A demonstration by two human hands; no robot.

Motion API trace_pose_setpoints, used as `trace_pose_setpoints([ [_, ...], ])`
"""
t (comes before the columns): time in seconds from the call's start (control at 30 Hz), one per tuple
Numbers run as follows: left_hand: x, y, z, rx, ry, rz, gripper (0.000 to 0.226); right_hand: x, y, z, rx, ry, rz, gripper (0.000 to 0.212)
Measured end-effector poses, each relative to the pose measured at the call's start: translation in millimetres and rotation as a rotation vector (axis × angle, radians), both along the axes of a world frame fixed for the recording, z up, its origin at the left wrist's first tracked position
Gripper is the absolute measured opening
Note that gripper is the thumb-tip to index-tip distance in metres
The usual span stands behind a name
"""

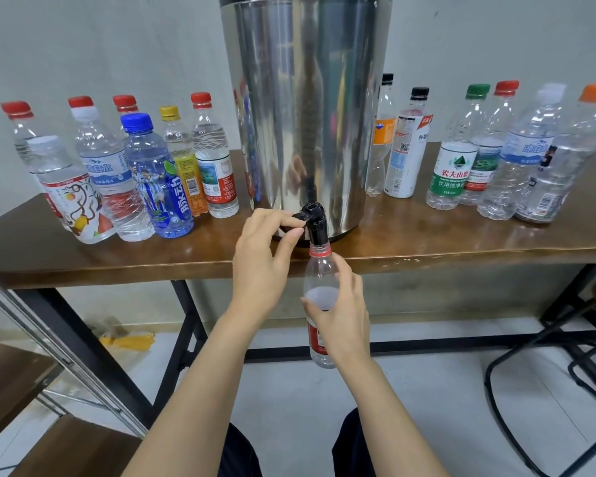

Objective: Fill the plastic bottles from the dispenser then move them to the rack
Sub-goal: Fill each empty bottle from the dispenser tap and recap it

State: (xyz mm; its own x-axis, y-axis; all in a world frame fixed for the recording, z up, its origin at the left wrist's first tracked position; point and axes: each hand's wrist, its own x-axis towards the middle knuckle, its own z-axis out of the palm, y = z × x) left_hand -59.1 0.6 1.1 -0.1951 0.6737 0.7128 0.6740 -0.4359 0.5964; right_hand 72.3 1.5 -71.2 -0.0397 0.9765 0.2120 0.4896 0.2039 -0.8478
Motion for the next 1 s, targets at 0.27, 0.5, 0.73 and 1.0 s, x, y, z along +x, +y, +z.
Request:
trace_pose_setpoints([
  [0.27,6.2,0.3,-6.4,0.037,-0.108,-0.005,0.008,-0.8,0.7,0.7,-0.013,0.014,0.013,0.085],
  [0.5,7.3,0.0,-7.1,0.054,-0.123,-0.002,0.009,-2.0,0.1,0.5,-0.011,0.01,-0.003,0.086],
  [0.73,9.1,-2.1,-4.8,0.057,-0.14,-0.01,0.012,-2.1,0.2,0.7,-0.016,0.015,-0.009,0.085],
  [1.0,9.1,-2.4,-5.5,0.03,-0.145,0.001,0.01,-2.4,1.0,2.3,-0.019,-0.005,-0.013,0.086],
])
